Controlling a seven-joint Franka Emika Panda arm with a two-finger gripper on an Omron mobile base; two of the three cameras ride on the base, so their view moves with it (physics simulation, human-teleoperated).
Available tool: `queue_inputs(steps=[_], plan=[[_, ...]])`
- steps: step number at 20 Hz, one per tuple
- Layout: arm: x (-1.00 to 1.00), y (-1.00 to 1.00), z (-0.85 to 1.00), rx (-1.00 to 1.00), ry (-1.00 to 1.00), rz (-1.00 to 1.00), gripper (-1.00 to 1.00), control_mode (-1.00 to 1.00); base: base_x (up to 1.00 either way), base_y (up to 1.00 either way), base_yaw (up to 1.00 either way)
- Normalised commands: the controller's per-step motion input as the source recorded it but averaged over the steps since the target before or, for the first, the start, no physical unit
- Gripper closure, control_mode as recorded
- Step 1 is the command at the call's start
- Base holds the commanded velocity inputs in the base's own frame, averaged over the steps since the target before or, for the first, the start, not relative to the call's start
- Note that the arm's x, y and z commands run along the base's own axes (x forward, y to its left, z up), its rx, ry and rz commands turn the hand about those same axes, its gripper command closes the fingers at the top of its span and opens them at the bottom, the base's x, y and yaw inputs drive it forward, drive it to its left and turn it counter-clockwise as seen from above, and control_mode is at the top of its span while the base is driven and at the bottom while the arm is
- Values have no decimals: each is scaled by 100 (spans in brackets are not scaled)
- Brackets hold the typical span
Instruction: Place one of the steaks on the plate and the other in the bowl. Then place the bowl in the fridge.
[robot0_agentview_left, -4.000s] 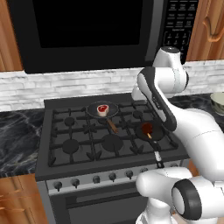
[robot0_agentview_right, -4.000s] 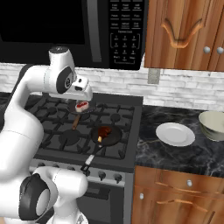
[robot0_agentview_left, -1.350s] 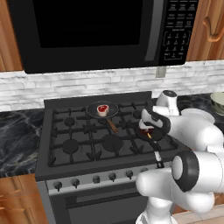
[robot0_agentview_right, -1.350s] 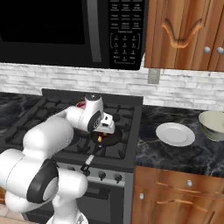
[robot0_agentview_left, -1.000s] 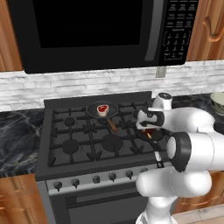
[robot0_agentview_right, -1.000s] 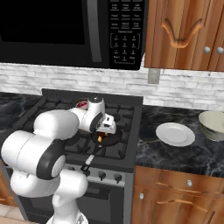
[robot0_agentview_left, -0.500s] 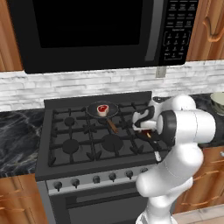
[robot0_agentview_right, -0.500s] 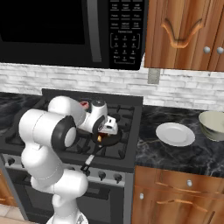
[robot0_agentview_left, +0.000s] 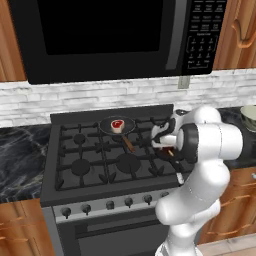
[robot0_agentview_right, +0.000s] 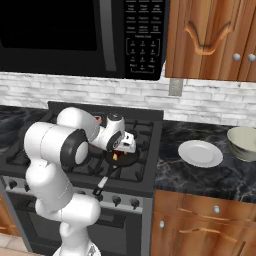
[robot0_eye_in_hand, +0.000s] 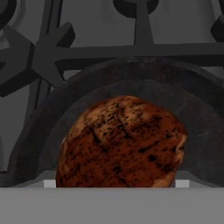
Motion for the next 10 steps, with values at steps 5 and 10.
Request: queue_inputs(steps=[5, 10], plan=[[-39, -32, 71, 7, -6, 0, 100, -100, 0, 0, 0], [-32, -43, 84, 6, -3, 0, 100, -100, 0, 0, 0]])
